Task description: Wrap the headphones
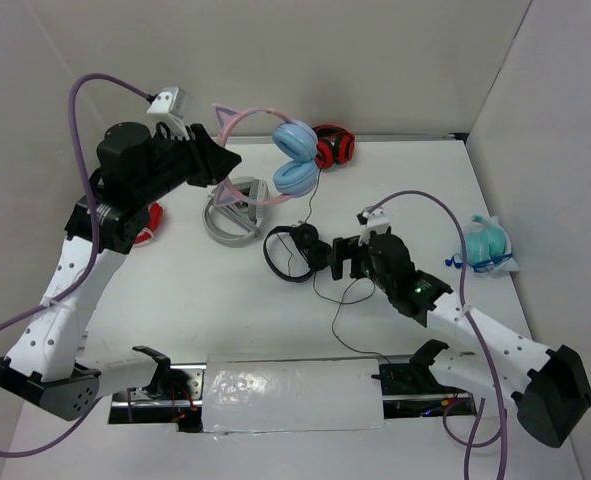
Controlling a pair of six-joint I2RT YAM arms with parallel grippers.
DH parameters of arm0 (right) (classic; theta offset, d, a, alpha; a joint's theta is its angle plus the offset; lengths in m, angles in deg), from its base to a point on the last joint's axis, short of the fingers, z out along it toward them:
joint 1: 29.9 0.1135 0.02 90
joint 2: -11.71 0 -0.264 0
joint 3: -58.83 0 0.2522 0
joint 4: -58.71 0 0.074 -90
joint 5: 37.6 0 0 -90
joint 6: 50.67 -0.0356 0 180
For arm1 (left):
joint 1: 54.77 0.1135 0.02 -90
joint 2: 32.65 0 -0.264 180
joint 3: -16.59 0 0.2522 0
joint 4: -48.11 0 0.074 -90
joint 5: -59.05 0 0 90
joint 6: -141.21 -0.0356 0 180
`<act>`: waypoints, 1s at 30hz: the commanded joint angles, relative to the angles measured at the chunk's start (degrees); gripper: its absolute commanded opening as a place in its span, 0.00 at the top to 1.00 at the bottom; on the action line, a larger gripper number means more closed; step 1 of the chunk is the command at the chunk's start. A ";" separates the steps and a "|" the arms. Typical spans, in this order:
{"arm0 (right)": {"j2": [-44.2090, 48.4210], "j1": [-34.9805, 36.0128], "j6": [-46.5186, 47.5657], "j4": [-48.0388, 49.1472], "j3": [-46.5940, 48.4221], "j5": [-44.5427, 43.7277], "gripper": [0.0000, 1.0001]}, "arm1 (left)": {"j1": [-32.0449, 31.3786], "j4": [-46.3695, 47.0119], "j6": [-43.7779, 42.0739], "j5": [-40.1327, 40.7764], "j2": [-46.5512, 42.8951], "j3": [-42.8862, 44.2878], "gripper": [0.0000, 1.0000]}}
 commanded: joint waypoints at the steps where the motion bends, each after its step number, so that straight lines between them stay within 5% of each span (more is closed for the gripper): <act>1: -1.88 1.20 2.43 12.69 -2.13 3.15 0.00 | 0.18 7.87 3.56 -4.56 -4.41 4.96 1.00; 10: -7.94 3.40 10.42 36.85 -8.29 15.43 0.00 | 0.36 6.90 6.46 -2.99 -5.03 7.43 1.00; 17: -20.95 1.64 10.08 40.05 -1.10 16.49 0.04 | 0.53 7.43 8.13 -4.75 -5.91 7.34 1.00; 20: -25.69 1.81 9.20 40.49 0.40 21.41 0.22 | 0.62 7.34 8.75 -3.35 -6.09 7.43 1.00; 24: -26.59 3.13 8.50 44.51 -2.39 25.39 0.62 | 0.71 7.52 9.71 -0.72 -5.73 6.82 1.00; 27: -22.56 5.85 7.62 42.71 -5.56 22.59 0.88 | 0.89 7.61 10.41 1.22 -4.86 4.89 1.00; 30: -17.03 10.93 6.66 34.82 -5.22 14.45 1.00 | 1.85 8.66 12.17 1.76 -3.80 1.29 1.00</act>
